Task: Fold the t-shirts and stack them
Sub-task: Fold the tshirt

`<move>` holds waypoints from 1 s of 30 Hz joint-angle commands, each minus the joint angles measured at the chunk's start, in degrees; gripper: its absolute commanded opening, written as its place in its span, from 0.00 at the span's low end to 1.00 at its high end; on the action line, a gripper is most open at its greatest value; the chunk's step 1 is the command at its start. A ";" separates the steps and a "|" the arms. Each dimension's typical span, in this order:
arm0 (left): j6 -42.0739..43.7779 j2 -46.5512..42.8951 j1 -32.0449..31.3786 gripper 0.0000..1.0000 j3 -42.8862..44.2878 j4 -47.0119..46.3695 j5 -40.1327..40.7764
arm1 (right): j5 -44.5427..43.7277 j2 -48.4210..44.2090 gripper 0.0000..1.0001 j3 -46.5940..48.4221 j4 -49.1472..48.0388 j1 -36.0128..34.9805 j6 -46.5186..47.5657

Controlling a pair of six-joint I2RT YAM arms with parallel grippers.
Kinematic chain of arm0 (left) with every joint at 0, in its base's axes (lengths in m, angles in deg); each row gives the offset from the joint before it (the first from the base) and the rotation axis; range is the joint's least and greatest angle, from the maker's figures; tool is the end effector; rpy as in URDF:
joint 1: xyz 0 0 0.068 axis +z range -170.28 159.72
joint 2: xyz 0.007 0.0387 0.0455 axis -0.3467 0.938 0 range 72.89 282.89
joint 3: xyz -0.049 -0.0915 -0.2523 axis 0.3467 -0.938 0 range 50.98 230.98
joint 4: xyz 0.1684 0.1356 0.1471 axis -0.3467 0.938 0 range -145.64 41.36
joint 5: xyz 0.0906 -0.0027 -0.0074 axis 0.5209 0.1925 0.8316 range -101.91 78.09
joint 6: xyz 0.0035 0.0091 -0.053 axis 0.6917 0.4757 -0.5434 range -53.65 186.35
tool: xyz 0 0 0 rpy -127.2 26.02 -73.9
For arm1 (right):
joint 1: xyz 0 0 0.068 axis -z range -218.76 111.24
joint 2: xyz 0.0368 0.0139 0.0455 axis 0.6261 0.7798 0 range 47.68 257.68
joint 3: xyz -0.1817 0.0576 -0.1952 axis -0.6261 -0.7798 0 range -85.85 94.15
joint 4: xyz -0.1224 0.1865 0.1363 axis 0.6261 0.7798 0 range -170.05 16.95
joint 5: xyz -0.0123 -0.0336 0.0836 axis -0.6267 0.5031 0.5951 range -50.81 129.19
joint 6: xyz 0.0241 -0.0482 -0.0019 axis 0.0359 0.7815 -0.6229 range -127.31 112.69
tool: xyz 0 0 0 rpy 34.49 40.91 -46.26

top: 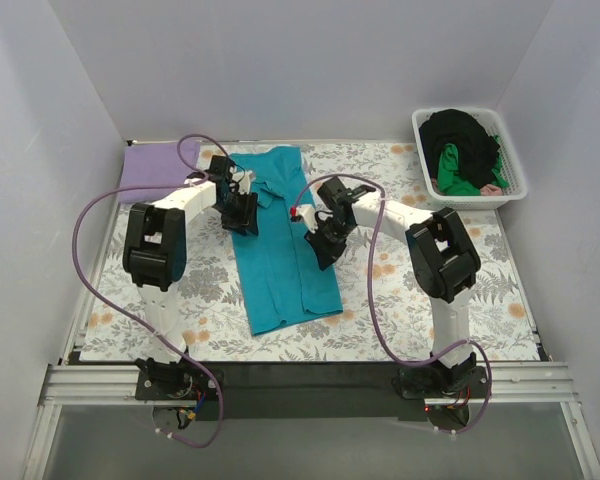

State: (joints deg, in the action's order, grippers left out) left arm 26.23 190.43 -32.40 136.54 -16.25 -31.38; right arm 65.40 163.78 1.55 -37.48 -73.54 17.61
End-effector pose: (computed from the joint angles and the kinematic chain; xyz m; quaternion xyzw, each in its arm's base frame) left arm 0.4043 -0.0990 0.1668 -0.2087 0.9503 -0.2201 0.0698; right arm 0.3310 0.2490 0.1852 -0.5103 0.8151 0.2365 0.1387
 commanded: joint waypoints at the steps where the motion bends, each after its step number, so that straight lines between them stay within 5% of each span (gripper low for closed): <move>1: -0.22 1.64 -0.10 0.43 1.80 -1.60 0.30 | 1.29 -0.87 0.14 -4.51 -3.89 -1.69 -1.99; 21: -1.28 13.68 -2.21 0.43 12.79 -1.17 -4.52 | -1.26 -1.83 0.13 -9.79 -6.62 -1.16 -2.96; 30: 1.62 3.68 -2.21 0.43 10.08 6.21 -3.74 | 0.06 -6.57 0.17 -7.59 -4.07 -1.51 -2.78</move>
State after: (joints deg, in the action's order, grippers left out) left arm 25.33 200.35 -34.30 149.51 -16.14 -37.04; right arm 66.02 161.07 -7.96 -42.86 -75.18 14.03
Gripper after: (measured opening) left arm 0.432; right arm 0.165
